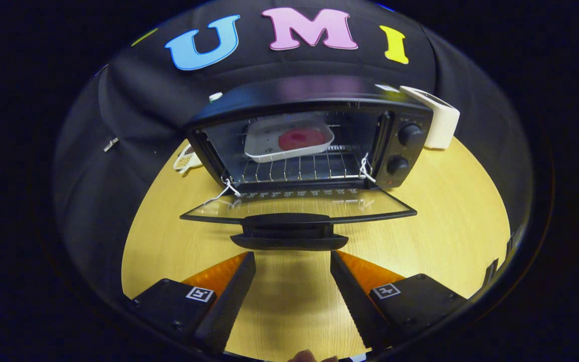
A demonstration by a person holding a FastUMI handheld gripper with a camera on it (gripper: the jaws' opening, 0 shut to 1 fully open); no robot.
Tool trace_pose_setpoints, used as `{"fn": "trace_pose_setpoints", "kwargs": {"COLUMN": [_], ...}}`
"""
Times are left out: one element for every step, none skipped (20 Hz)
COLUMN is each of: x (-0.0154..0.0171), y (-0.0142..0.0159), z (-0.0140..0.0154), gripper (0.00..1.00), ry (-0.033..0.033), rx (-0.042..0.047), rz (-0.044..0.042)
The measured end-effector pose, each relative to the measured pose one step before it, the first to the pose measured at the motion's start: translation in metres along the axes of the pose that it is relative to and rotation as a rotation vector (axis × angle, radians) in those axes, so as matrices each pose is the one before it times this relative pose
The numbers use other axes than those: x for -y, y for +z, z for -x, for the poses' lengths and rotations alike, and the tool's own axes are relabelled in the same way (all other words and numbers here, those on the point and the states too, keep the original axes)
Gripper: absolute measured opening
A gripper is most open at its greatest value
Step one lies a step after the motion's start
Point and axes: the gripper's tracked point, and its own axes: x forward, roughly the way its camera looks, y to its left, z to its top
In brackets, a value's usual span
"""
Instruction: Open the toaster oven, put the food inside, and close the toaster oven door.
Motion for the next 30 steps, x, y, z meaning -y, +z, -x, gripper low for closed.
{"fn": "trace_pose_setpoints", "kwargs": {"x": [0.00232,0.00173,0.0013,0.00116,0.002,0.00301,0.0036,0.00334,0.00363,0.00061,0.00446,0.00509,0.00217,0.00165,0.00255,0.00256,0.00484,0.00474,0.00483,0.0052,0.00464,0.0056,0.00543,0.00788,0.00813,0.00866,0.00854,0.00877,0.00867,0.0088], "y": [0.01134,0.01339,0.01241,0.01137,0.01032,0.00981,0.00884,0.00724,0.0116,0.00902,0.01419,0.01294,0.01192,0.01245,0.01379,0.01133,0.01877,0.01923,0.01936,0.01768,0.01753,0.01635,0.01204,0.01213,0.01121,0.00954,0.00882,0.00832,0.00827,0.00616], "z": [0.00708,0.00537,0.00434,0.00255,0.0019,0.00217,0.00347,0.00224,-0.00072,0.00205,0.0007,0.00501,0.00724,0.00982,0.01043,0.00942,0.00695,0.00952,0.00805,0.00691,0.00943,0.00783,0.00698,0.00506,0.00527,0.00456,0.00413,0.00367,0.00394,0.00341], "gripper": [0.98,0.98,0.98,0.98,0.98,0.98,0.98,0.98,0.98,0.98,0.98,0.98,0.98,0.98,0.98,0.98,0.98,0.97,0.97,0.97,0.97,0.97,0.97,0.97,0.97,0.97,0.97,0.97,0.97,0.97], "ry": [-0.00445,-0.00254,0.00258,0.00292,-0.00134,-0.00415,-0.00686,-0.00469,-0.00216,-0.00025,0.00052,0.00078,0.00578,0.00787,0.00555,0.00306,0.00091,0.00265,0.00265,0.00342,0.00459,0.00448,0.00325,0.00164,-0.00118,-0.00177,-0.00025,-0.00087,0.0001,-0.00041], "rx": [0.0365,0.03835,0.03002,0.0177,0.01835,0.01801,0.01976,0.01801,0.01849,0.02466,0.02769,0.03123,0.03168,0.03147,0.03791,0.04261,0.04217,0.04223,0.03932,0.0361,0.03205,0.0329,0.02268,0.01958,0.01393,0.01088,0.01342,0.01069,0.00879,0.00934], "rz": [0.02389,0.0215,0.01392,0.00779,0.00278,-0.00055,0.00074,0.00161,0.00066,0.00127,0.00187,-0.00023,-0.00527,-0.00536,-0.0005,0.00514,0.00854,0.01061,0.01413,0.0124,0.00502,-0.00073,-0.001,-0.00017,-0.00133,-0.00491,-0.00631,-0.00507,-0.00488,0.0025]}}
